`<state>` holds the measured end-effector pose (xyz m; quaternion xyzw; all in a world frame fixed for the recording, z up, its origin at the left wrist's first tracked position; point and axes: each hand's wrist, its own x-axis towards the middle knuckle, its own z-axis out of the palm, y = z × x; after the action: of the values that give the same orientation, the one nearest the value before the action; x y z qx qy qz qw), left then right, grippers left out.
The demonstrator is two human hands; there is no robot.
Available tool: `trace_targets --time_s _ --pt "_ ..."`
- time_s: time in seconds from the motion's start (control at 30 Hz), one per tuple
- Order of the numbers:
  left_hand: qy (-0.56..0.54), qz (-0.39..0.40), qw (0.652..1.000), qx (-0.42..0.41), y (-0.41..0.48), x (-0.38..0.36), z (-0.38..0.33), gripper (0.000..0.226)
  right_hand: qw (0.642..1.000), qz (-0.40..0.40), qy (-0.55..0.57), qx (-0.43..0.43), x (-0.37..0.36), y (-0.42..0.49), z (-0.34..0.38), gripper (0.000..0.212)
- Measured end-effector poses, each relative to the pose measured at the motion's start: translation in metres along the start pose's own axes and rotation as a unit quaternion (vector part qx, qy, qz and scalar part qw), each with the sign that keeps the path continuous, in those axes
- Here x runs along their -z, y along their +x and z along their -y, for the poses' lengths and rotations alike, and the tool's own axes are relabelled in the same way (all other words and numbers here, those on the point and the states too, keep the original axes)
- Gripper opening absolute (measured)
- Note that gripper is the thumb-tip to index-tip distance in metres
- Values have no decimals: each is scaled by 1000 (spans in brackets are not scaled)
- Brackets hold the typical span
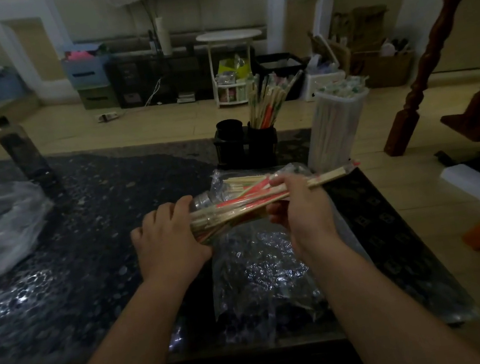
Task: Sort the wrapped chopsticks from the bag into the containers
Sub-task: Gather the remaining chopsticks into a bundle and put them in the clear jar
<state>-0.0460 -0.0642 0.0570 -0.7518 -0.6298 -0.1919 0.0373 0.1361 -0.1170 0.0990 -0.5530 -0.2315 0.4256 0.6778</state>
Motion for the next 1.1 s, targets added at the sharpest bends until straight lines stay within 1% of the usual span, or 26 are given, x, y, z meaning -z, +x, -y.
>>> trace_targets --time_s 0.07,0.13,0.17,0.23,0.3,0.33,0.37,0.43,0.5,0.53,0.57,0.6,0.67,0.7,0.73,0.8,0.83,0.87,0.9,0.97,1.0,1.03,1.1 --pt "-1 -3 1000 -4 0 0 -1 94 998 36 -54 -25 0 -2 -3 19" --pt "1 0 1000 -6 0 0 -1 94 995 48 -84 -26 0 -3 -6 12" --pt "2 1 1000 -6 0 1 -1 93 996 40 -81 -12 0 -3 -7 9" --pt "3 1 1000 -5 0 0 -1 93 999 5 -26 19 0 -3 -5 10" --pt "4 -5 1000 -7 0 -1 0 93 998 -44 40 25 0 0 -1 14" --pt "3 -9 1000 -8 0 -1 0 94 996 -55 62 23 1 2 0 14" --pt "2 -13 1000 -8 0 -1 0 94 996 -53 67 18 1 2 0 13" --pt "3 -12 1000 -8 0 -2 0 95 1000 -16 13 5 0 4 -3 6" --pt "10 -8 1000 -9 0 -2 0 95 999 1 -47 18 1 4 -9 35" --pt "12 -5 1000 -9 0 -2 0 95 998 -18 -56 38 2 5 -11 46" --pt "13 -2 1000 -9 0 -2 0 94 995 -49 -58 62 3 3 -9 51" --pt "10 2 1000 -8 0 -1 0 94 992 -78 -56 82 5 5 -9 50" --pt "5 6 1000 -7 0 0 -1 95 987 -101 -77 97 5 8 -8 39" --pt "5 6 1000 -6 0 0 -1 95 984 -90 -117 100 4 9 -9 34" --pt "8 4 1000 -7 0 0 -1 95 975 -67 -181 112 4 10 -11 33" --pt "15 5 1000 -7 0 0 -1 94 935 -20 -322 146 3 10 -18 35" --pt "17 11 1000 -4 0 0 -1 94 916 -13 -369 159 2 9 -20 36" --pt "17 19 1000 -1 1 0 -1 94 904 -19 -392 168 2 9 -21 37" --pt "16 26 1000 2 1 1 -2 95 901 -31 -394 176 2 8 -20 37" --pt "10 32 999 5 1 3 -2 96 908 -55 -371 186 2 10 -18 38" --pt "4 33 999 6 1 4 -3 96 912 -51 -364 184 3 11 -17 38" --pt "0 34 999 6 1 4 -3 96 915 -28 -360 179 3 11 -16 38" --pt "-3 35 999 10 1 4 -1 96 922 56 -347 162 5 10 -16 40"
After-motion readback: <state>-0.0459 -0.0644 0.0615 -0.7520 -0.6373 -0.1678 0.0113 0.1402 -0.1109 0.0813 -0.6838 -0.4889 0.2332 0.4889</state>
